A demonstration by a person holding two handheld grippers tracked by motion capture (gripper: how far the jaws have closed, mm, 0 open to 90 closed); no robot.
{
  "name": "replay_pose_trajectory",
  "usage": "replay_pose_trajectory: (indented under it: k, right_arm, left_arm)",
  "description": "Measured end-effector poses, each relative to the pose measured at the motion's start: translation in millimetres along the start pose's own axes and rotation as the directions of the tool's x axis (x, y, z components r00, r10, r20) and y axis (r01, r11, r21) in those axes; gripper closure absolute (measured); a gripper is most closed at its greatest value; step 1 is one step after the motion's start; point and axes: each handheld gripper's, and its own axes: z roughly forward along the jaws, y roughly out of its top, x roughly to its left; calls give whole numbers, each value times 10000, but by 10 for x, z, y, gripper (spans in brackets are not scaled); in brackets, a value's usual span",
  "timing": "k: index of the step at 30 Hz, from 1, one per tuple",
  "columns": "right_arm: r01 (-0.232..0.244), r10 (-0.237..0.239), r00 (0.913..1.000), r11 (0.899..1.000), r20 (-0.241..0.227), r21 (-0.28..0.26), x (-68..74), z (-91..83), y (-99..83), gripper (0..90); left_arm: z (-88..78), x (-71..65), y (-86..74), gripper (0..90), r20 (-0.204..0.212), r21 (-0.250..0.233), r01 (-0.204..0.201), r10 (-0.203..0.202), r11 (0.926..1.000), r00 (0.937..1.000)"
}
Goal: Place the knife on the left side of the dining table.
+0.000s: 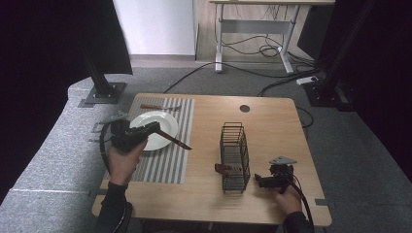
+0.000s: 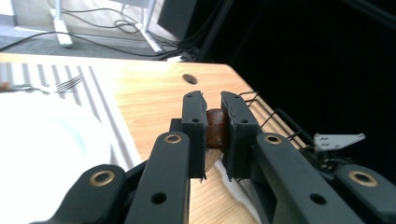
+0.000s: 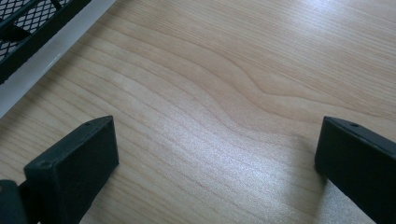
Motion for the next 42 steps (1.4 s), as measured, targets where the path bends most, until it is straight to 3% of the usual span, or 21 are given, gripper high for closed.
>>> replay_pose_trajectory:
  k: [13,21,24,28,34,42]
  right_arm:
    - [19,-19,10000,10000,1,-2,-1,0,0,0]
    - [3,-3,10000,10000,13,1,3,-2,-2,0]
    - [2,-2,10000,10000,15,1,4,-2,-2,0]
    - [-3,3,10000,10000,13,3,5,-3,-2,0]
    - [-16,16,10000,10000,23,5,7,-3,-3,0]
    - [-26,26,10000,10000,28,6,9,-4,-3,0]
  left_arm:
    - [-107,299,-349,801,-537,91,776,-770,9969,9956]
    - [-106,475,-585,801,-991,121,1296,-1277,9915,9868]
    - [-113,502,-625,801,-1145,157,1289,-1263,9915,9854]
    - [-152,546,-690,800,-1171,-45,1495,-1490,9888,9819]
    - [-187,613,-779,784,-1570,-348,1522,-1558,9877,9752]
    - [-209,743,-908,757,-2006,-782,1702,-1828,9823,9625]
